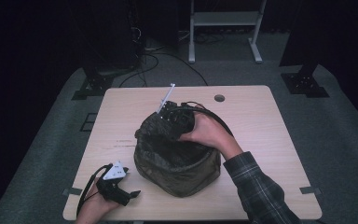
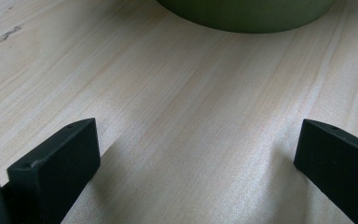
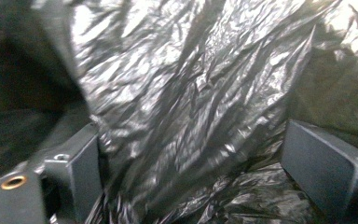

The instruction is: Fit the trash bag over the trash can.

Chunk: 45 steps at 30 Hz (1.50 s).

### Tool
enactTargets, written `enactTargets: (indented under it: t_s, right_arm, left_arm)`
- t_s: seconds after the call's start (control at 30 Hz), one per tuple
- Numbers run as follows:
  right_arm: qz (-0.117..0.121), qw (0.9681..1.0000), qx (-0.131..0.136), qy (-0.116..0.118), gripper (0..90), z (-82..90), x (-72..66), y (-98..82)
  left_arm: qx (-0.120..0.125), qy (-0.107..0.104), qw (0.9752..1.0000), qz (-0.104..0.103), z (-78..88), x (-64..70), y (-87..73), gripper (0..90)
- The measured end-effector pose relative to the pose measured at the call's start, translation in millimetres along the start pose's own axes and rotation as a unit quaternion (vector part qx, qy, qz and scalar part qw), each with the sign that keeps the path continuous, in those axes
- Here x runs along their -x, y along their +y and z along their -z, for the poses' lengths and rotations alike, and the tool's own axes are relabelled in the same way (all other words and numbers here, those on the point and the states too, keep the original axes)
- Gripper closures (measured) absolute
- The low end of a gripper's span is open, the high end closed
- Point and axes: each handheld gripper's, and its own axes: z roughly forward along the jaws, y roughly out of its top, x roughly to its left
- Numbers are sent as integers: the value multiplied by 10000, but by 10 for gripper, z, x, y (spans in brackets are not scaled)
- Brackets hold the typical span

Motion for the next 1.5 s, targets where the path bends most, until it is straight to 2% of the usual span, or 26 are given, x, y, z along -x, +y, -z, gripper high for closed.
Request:
enactTargets:
  t_s: [0.1, 0.2, 0.33, 0.43, 0.5, 0.6, 0.63, 0.7, 0.77, 1.03, 1.17, 1.3, 1.5]
  right_arm:
    - [-16, 9999, -123, -74, 97, -85, 14, 22]
    - [-25, 9999, -138, -65, 96, -106, 19, 24]
    - [8, 10000, 65, -50, 96, 7, -44, 23]
    - [195, 9995, 247, -69, 96, 150, -168, 33]
    - [324, 9988, 372, -7, 96, 237, -261, 51]
    - [489, 9970, 561, 221, 96, 299, -405, 108]
    - [559, 9960, 605, 333, 96, 284, -451, 140]
    - [646, 9954, 587, 400, 96, 222, -497, 183]
    - [646, 9959, 464, 442, 96, 121, -519, 220]
    - [629, 9967, 71, 517, 96, -222, -523, 262]
    - [594, 9969, -83, 516, 95, -294, -512, 277]
    - [587, 9970, 42, 495, 95, -242, -506, 272]
    - [478, 9969, 420, 460, 95, 3, -432, 183]
  left_arm:
    - [2, -3, 10000, -1, 0, 0, 0, 0]
    - [2, -5, 10000, -4, 0, 1, 0, 0]
    - [2, -5, 10000, -4, 0, 1, 0, 0]
    - [2, -6, 10000, -5, -1, 1, 0, 0]
    - [0, -7, 10000, -7, 0, 1, 1, 0]
    - [-4, -9, 10000, -12, -1, 4, 2, 0]
    - [-9, -9, 10000, -18, -1, 4, 3, 0]
    - [-6, -9, 10000, -18, -2, 8, 3, 0]
    - [-2, -10, 10000, -23, -3, 9, 3, 0]
    - [-1, -30, 10000, -28, -4, 13, 4, 0]
    - [-1, -35, 10000, -35, -6, 14, 6, 0]
    - [1, -37, 10000, -36, -6, 14, 6, 0]
    - [1, -36, 10000, -35, -6, 14, 6, 0]
